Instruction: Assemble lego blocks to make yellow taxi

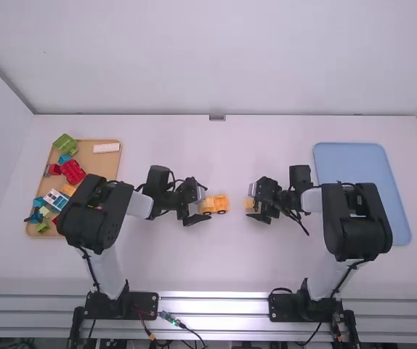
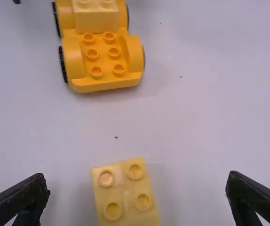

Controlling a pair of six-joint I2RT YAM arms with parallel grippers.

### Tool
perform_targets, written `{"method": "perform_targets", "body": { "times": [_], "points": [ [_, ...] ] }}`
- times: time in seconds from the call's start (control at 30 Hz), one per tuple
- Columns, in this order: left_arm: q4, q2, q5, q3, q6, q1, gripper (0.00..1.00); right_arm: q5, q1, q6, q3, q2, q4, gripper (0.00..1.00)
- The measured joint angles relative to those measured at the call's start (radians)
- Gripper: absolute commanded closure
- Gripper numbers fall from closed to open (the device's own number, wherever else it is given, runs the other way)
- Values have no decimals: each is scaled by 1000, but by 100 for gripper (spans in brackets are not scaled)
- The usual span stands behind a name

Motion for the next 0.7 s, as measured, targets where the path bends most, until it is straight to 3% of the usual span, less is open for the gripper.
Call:
{"method": "perform_targets", "body": {
  "times": [0.27,0.5,0.7],
  "points": [
    [4,2,1,0,0,0,1,-81,-49,-133,60,19,-219,1],
    [4,3,6,0,0,-1,1,-118,-55,-230,220,110,-370,1],
    [4,2,35,0,1,-1,1,-161,-55,-312,285,211,-472,1]
  ]
}}
